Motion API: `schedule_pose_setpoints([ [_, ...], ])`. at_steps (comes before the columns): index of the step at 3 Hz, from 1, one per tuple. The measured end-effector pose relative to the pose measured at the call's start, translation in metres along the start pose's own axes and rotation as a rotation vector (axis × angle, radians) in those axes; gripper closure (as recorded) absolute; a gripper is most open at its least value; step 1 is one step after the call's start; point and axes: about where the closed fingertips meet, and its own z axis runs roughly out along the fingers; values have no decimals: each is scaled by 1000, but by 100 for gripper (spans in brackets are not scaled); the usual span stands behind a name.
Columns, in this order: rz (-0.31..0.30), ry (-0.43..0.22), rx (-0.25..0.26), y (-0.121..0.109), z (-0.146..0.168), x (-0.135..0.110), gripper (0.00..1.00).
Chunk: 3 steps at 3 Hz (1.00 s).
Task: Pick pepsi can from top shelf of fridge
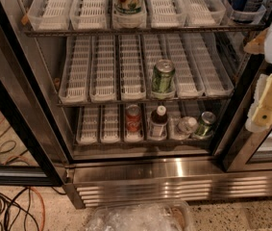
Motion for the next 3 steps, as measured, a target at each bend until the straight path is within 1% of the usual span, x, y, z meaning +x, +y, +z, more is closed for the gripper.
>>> schedule_pose_setpoints([
  [1,0,0,0,0,0,0,0],
  [2,1,-25,8,-1,-2,0,0],
  [3,11,-120,2,0,2,-11,0],
])
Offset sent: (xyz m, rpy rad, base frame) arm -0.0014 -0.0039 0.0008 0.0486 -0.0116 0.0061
